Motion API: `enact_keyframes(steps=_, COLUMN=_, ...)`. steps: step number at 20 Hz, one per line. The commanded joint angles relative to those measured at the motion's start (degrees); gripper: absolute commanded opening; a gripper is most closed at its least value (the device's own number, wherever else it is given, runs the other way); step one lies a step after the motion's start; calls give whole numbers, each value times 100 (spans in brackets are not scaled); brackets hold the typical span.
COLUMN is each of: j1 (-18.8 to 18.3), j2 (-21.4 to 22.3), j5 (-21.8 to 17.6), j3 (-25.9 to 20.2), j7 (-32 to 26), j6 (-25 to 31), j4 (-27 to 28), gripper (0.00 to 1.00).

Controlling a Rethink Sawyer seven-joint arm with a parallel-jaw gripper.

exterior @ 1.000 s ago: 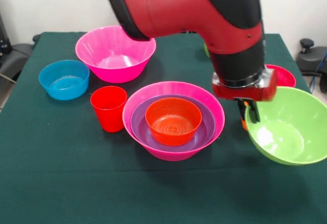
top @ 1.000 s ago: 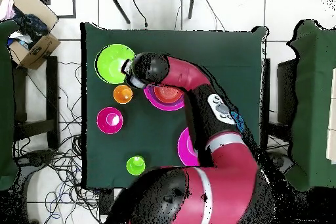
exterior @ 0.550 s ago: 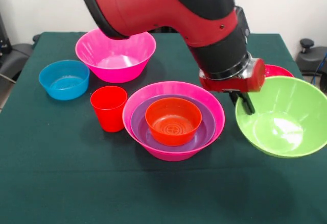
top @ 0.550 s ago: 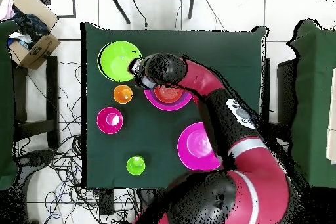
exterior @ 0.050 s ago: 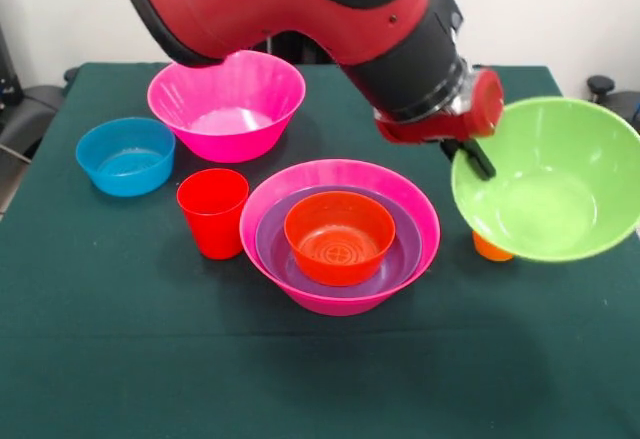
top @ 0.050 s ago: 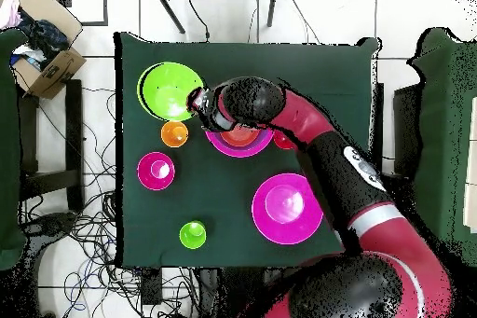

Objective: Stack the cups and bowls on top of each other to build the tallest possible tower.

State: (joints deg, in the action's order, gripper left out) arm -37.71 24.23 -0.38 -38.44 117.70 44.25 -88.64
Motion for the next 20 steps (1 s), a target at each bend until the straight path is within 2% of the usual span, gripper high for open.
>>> enact_keyframes(steps=1, j1=-346, j2=177, j5=-638, j3=-576, j7=-1889, j6=749, j4=-428, gripper=0)
enact_keyframes(steps=7, j1=-625, j2=52, j5=-1037, j3=-734, j7=-2093, j6=1064, j4=-333, gripper=0)
enact_keyframes(steps=12, j1=-725, j2=11, j5=-1521, j3=-705, j7=-2373, j6=1441, j4=-63, gripper=0)
enact_keyframes(steps=20, j1=-969, j2=-3, j5=-1981, j3=-754, j7=-2849, j6=1956, j4=190, gripper=0)
